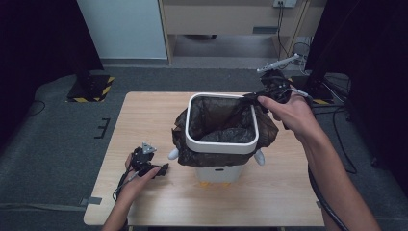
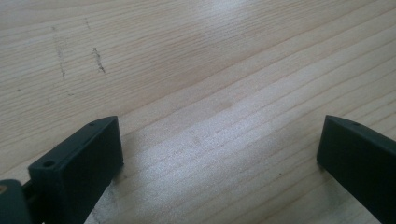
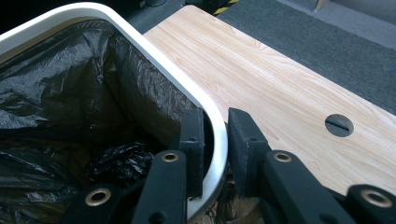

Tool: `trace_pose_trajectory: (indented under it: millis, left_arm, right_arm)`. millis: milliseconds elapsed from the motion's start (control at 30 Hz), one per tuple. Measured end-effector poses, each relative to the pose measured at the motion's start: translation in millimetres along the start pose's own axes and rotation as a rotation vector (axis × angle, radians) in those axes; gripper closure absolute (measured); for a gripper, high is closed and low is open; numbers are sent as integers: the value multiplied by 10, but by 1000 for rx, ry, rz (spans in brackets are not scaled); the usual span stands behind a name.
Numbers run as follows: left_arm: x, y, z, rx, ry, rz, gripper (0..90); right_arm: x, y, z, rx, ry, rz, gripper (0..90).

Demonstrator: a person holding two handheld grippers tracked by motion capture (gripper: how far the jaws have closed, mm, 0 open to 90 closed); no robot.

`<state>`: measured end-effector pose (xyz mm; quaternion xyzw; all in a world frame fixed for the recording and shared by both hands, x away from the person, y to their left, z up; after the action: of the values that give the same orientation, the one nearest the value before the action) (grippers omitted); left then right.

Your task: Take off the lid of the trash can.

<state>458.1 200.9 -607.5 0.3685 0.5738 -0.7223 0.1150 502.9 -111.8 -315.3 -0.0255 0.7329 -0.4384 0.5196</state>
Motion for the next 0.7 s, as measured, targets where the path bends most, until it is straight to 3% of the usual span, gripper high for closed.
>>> trace_pose_trajectory:
  millis: [700]
  left_arm:
    - [1,0,0,1,3,-3,0]
  right_arm:
    - [-128,-175,11,9,5,42,793]
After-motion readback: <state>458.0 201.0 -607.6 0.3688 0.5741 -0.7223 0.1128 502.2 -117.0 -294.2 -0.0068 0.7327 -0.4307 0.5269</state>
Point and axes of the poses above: each handheld gripper's, and its own axes: y roughly forward along the jaws, x roughly out of its underside, z roughly to its right, the point moved 10 cm from there along y, roughly forward along the jaws, and after that the axes turned 6 degrees about -y, right-handed, at the moved point
